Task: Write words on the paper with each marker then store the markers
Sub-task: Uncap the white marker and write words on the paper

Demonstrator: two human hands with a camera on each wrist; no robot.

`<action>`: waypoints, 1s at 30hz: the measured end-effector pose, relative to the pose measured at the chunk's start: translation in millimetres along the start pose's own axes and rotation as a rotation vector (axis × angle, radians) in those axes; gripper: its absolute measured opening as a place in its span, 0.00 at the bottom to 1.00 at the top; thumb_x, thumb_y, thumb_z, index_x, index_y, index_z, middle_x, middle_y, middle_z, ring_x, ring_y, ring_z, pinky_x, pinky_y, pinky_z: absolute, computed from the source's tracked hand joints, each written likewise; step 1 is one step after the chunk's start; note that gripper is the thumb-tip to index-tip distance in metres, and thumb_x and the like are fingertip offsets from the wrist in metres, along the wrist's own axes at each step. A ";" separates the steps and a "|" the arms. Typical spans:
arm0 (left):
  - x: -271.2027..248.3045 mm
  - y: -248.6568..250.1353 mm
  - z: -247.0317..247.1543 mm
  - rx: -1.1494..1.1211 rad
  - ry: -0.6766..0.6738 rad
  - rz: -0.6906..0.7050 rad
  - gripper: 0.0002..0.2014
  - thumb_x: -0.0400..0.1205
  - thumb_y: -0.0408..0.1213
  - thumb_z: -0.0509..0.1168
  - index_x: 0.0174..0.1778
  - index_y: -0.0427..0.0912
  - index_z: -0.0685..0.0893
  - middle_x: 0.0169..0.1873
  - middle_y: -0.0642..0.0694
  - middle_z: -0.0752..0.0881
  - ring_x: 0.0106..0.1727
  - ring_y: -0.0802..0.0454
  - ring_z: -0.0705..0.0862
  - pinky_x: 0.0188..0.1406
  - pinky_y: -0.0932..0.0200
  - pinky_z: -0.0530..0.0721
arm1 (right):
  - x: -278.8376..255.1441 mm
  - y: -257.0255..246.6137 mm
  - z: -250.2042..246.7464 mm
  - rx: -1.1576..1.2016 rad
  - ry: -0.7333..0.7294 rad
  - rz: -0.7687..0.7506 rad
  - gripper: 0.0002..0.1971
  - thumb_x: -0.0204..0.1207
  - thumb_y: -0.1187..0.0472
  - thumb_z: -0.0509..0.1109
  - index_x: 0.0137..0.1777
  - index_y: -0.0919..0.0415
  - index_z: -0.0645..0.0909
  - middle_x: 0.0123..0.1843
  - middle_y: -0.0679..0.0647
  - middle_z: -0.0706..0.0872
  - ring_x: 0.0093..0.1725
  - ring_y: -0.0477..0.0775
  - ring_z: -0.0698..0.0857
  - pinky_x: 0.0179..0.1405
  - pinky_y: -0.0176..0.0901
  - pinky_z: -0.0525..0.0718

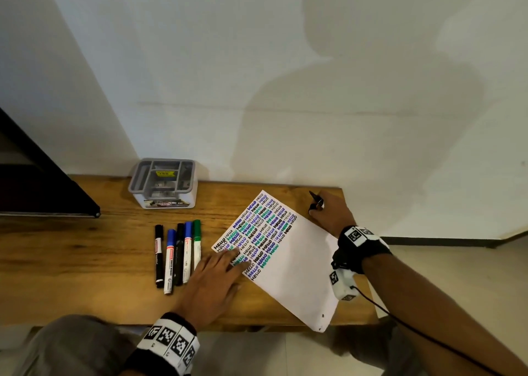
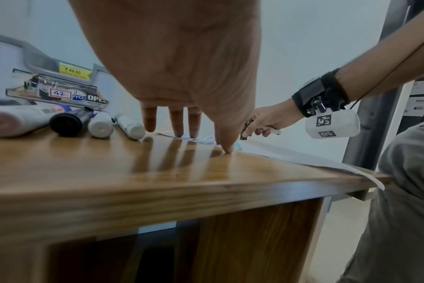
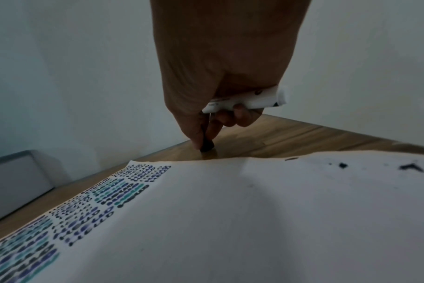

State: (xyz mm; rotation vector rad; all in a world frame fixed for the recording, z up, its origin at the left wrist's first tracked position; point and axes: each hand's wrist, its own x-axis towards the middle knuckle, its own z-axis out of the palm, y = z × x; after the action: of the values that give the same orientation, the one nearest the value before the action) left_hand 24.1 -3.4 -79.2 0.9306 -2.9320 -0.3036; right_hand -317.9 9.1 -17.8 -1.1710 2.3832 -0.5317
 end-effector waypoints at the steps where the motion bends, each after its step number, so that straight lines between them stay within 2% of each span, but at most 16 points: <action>1: -1.1 -0.3 0.4 0.001 0.003 -0.006 0.26 0.81 0.51 0.68 0.76 0.60 0.73 0.78 0.48 0.75 0.77 0.45 0.75 0.76 0.41 0.71 | -0.4 -1.1 0.7 -0.009 -0.006 -0.015 0.10 0.77 0.61 0.74 0.54 0.64 0.81 0.50 0.59 0.86 0.53 0.63 0.85 0.43 0.44 0.74; 3: -3.1 -0.3 -0.4 -0.005 0.007 -0.019 0.26 0.81 0.51 0.68 0.76 0.60 0.73 0.77 0.48 0.75 0.76 0.45 0.75 0.75 0.41 0.73 | -1.9 -2.1 0.3 -0.022 -0.020 -0.029 0.11 0.76 0.61 0.74 0.55 0.64 0.82 0.52 0.60 0.87 0.54 0.63 0.85 0.43 0.45 0.75; 7: -5.3 1.6 -1.5 -0.042 0.037 -0.015 0.27 0.81 0.49 0.68 0.77 0.56 0.72 0.80 0.47 0.71 0.80 0.45 0.71 0.77 0.42 0.68 | -8.0 -3.7 -9.8 0.096 0.030 -0.020 0.15 0.76 0.57 0.74 0.61 0.61 0.84 0.53 0.54 0.85 0.53 0.58 0.84 0.50 0.45 0.79; 9: -5.5 2.2 -0.6 -0.060 0.055 -0.005 0.29 0.82 0.48 0.67 0.80 0.54 0.69 0.83 0.48 0.66 0.83 0.46 0.65 0.80 0.43 0.61 | -15.6 -9.2 -17.8 0.213 0.085 -0.056 0.12 0.83 0.59 0.66 0.58 0.67 0.84 0.53 0.57 0.84 0.52 0.59 0.82 0.49 0.42 0.73; 12: -4.9 4.2 2.2 -0.081 0.051 0.003 0.30 0.84 0.47 0.62 0.84 0.53 0.62 0.86 0.50 0.59 0.86 0.49 0.57 0.84 0.44 0.56 | -34.9 -17.0 -26.3 0.394 0.116 -0.050 0.14 0.87 0.62 0.56 0.60 0.69 0.82 0.58 0.67 0.82 0.57 0.62 0.80 0.55 0.45 0.72; 14: -5.4 6.7 5.1 -0.085 0.045 -0.003 0.28 0.85 0.47 0.56 0.83 0.52 0.62 0.85 0.50 0.61 0.86 0.51 0.58 0.84 0.42 0.59 | -52.3 -23.1 -25.5 0.492 0.142 -0.082 0.13 0.86 0.67 0.56 0.55 0.71 0.83 0.51 0.73 0.81 0.50 0.64 0.82 0.49 0.46 0.73; 15: -7.0 7.9 6.4 -0.081 0.041 -0.005 0.27 0.85 0.48 0.53 0.83 0.52 0.63 0.85 0.49 0.63 0.85 0.51 0.60 0.83 0.41 0.63 | -61.7 -25.3 -23.0 0.534 0.137 -0.096 0.14 0.86 0.68 0.57 0.52 0.63 0.85 0.44 0.70 0.82 0.42 0.59 0.83 0.43 0.45 0.73; 16: -8.4 8.4 8.2 -0.078 0.042 -0.006 0.27 0.86 0.48 0.51 0.82 0.51 0.65 0.84 0.48 0.65 0.85 0.50 0.61 0.82 0.40 0.65 | -71.8 -28.0 -19.7 0.594 0.108 -0.103 0.16 0.86 0.68 0.58 0.53 0.50 0.85 0.40 0.62 0.82 0.35 0.51 0.82 0.38 0.42 0.76; 17: -8.7 7.5 10.3 -0.079 0.048 -0.005 0.26 0.86 0.49 0.50 0.82 0.51 0.66 0.84 0.48 0.65 0.85 0.50 0.61 0.82 0.40 0.65 | -80.6 -31.3 -15.9 0.674 0.050 -0.122 0.17 0.87 0.67 0.58 0.61 0.42 0.80 0.40 0.57 0.83 0.33 0.46 0.82 0.35 0.38 0.79; 18: -10.0 6.8 12.4 -0.083 0.060 -0.004 0.25 0.87 0.49 0.50 0.81 0.51 0.67 0.84 0.47 0.66 0.85 0.50 0.61 0.82 0.40 0.65 | -89.2 -32.5 -10.5 0.773 -0.014 -0.145 0.19 0.88 0.68 0.58 0.68 0.42 0.73 0.43 0.58 0.84 0.35 0.46 0.84 0.35 0.38 0.82; 19: -10.7 6.2 13.6 -0.089 0.077 0.001 0.24 0.87 0.48 0.50 0.80 0.51 0.68 0.83 0.47 0.66 0.85 0.49 0.61 0.83 0.40 0.64 | -96.0 -33.2 -3.8 0.872 -0.077 -0.162 0.20 0.88 0.69 0.59 0.72 0.45 0.69 0.47 0.63 0.84 0.38 0.51 0.86 0.37 0.41 0.85; 21: -12.4 7.6 14.2 -0.087 0.108 0.016 0.22 0.87 0.47 0.51 0.77 0.49 0.72 0.83 0.45 0.67 0.85 0.48 0.62 0.83 0.41 0.63 | -107.4 -34.0 9.3 1.033 -0.218 -0.162 0.15 0.88 0.71 0.59 0.69 0.54 0.72 0.52 0.70 0.83 0.41 0.61 0.88 0.43 0.50 0.89; 23: -14.0 10.5 14.7 -0.059 0.116 0.033 0.21 0.87 0.45 0.52 0.75 0.48 0.75 0.81 0.44 0.70 0.84 0.46 0.64 0.82 0.41 0.64 | -116.7 -31.6 20.5 1.192 -0.386 -0.142 0.11 0.89 0.71 0.57 0.65 0.63 0.77 0.53 0.71 0.84 0.44 0.62 0.88 0.48 0.53 0.90; 25: -15.6 13.9 15.5 -0.057 0.112 0.042 0.20 0.86 0.43 0.53 0.74 0.47 0.75 0.79 0.44 0.72 0.82 0.44 0.68 0.80 0.39 0.68 | -124.2 -27.0 30.6 1.395 -0.521 -0.105 0.15 0.87 0.75 0.55 0.68 0.69 0.78 0.56 0.72 0.84 0.50 0.64 0.88 0.56 0.55 0.90; 27: -19.2 16.0 17.7 -0.072 0.099 0.058 0.20 0.86 0.43 0.53 0.74 0.46 0.74 0.78 0.44 0.73 0.81 0.44 0.69 0.80 0.40 0.68 | -131.4 -22.1 40.6 1.521 -0.562 -0.077 0.19 0.85 0.77 0.56 0.73 0.72 0.75 0.55 0.70 0.85 0.54 0.64 0.87 0.62 0.55 0.88; 30: -27.3 17.0 20.0 -0.071 0.097 0.083 0.21 0.86 0.43 0.54 0.74 0.45 0.74 0.79 0.44 0.72 0.82 0.46 0.67 0.83 0.44 0.59 | -140.7 -13.6 56.8 1.415 -0.496 -0.130 0.20 0.81 0.78 0.65 0.72 0.69 0.77 0.50 0.63 0.84 0.53 0.60 0.85 0.60 0.54 0.87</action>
State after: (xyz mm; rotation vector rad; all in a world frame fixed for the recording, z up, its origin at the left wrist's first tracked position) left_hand 34.7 29.3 -95.1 0.7893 -2.8417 -0.3459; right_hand -201.4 106.6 -29.0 -0.6089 0.9943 -1.4078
